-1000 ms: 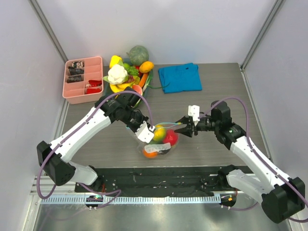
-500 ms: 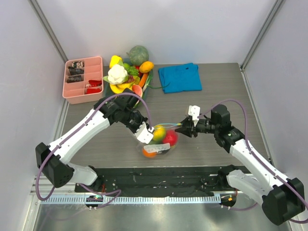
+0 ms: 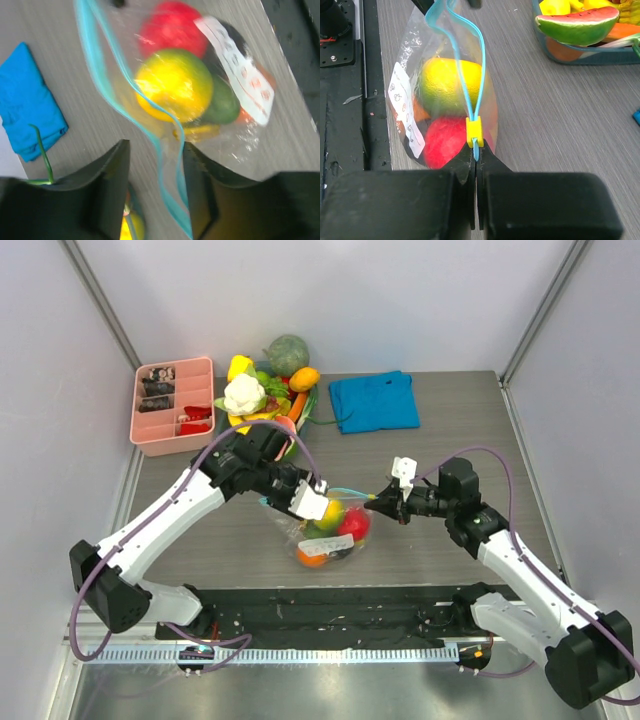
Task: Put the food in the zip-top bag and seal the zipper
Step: Zip the zipper food storage bag at the center of the board.
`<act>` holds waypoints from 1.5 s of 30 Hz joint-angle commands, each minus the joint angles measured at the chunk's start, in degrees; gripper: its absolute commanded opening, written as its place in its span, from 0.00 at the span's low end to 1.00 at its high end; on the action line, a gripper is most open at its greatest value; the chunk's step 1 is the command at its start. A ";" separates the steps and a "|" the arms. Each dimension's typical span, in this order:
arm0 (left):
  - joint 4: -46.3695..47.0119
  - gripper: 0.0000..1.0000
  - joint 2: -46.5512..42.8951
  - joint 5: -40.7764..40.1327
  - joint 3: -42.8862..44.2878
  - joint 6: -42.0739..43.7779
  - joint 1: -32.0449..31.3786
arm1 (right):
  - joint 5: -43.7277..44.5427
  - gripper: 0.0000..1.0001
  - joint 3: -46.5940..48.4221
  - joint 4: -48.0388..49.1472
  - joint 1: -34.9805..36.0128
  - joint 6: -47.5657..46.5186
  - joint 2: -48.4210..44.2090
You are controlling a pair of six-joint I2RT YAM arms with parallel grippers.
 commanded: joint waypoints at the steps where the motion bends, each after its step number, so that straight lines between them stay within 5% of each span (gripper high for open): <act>1: 9.28 0.57 -1.58 6.75 6.21 -23.13 0.26 | -0.31 0.01 2.35 3.69 0.26 0.87 -1.95; 6: 25.86 0.68 -2.46 9.06 4.82 -45.09 -0.18 | -0.92 0.01 2.35 3.42 0.70 -2.12 -1.78; 12: 31.26 0.61 2.72 3.88 5.94 -50.32 -5.53 | -1.10 0.01 2.35 3.77 0.79 -2.13 -2.04; 21: 36.63 0.56 7.30 3.87 5.07 -49.28 -10.02 | -1.27 0.01 2.35 3.42 1.06 -2.39 -2.40; 30: 34.35 0.39 8.97 4.40 4.02 -44.36 -11.78 | -1.10 0.01 2.35 3.42 1.14 -3.09 -2.40; 38: 33.20 0.39 9.76 5.28 3.05 -42.95 -12.04 | -1.10 0.01 2.35 3.34 1.06 -3.00 -2.04; 45: 30.13 0.14 10.11 4.93 3.58 -40.66 -12.13 | -0.93 0.01 2.17 3.42 1.23 -3.09 -2.57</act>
